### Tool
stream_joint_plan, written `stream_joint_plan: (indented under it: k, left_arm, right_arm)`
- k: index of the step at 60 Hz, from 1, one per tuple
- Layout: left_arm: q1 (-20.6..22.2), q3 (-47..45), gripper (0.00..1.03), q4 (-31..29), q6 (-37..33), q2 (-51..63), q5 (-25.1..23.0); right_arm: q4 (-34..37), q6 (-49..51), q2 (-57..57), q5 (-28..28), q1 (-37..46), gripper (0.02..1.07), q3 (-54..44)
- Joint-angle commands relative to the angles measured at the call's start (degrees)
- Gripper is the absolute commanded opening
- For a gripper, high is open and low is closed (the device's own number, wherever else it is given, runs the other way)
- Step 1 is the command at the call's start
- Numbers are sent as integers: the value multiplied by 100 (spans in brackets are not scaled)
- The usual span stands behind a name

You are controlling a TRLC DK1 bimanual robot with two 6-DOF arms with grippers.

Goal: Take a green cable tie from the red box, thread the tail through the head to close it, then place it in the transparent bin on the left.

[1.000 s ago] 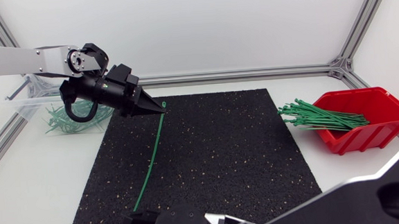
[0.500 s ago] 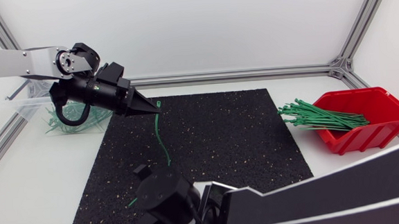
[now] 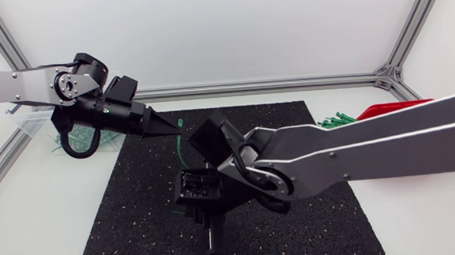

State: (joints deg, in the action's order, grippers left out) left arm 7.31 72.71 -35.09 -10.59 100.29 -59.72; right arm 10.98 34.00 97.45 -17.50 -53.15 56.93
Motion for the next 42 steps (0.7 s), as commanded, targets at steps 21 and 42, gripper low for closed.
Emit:
stream_joint_plan:
  k: [21,42]
  left_arm:
    - [183,-1004,4,1303,83,-827,-48]
    - [473,-1892,4,3202,1490,-1583,-250]
  right_arm:
    - [2822,-1598,-121,-2056,815,8,1470]
    - [4685,-2169,-15,-2847,938,8,2692]
